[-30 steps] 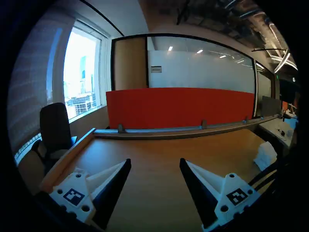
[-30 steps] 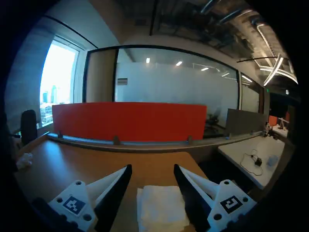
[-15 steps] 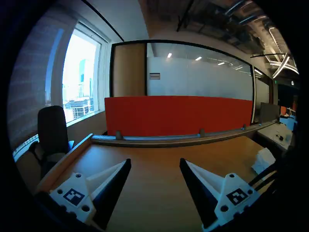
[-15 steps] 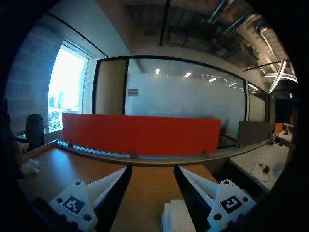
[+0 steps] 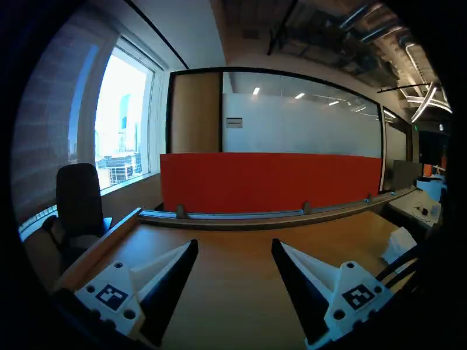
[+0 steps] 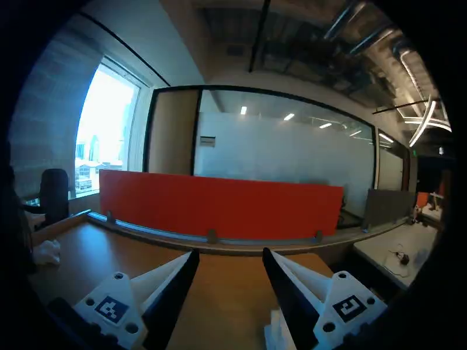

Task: Fold towel

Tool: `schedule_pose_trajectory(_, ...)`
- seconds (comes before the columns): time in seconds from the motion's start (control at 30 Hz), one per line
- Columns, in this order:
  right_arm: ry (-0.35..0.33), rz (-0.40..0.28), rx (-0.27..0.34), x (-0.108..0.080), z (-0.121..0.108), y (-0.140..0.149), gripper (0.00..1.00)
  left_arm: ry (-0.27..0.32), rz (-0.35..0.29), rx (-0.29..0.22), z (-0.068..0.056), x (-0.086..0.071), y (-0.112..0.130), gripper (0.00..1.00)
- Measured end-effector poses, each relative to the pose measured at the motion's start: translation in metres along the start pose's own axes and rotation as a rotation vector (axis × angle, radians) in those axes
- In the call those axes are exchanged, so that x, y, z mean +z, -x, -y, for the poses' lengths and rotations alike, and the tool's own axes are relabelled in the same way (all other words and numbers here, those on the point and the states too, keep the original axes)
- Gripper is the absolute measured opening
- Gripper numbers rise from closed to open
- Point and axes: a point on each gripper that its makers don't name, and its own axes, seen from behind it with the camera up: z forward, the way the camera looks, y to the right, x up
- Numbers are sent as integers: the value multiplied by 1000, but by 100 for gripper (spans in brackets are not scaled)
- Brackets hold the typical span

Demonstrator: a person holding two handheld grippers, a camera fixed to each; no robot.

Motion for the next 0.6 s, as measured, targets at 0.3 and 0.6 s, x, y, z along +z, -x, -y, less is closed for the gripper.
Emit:
schedule_pose_trajectory(0.3,-22,18,22,5,13,1,83,-13,-51,4,5,2,-7,93)
schedule_pose_trajectory(0.6,-28,36,27,2,21,6,83,-43,-68,29,21,-4,17,93)
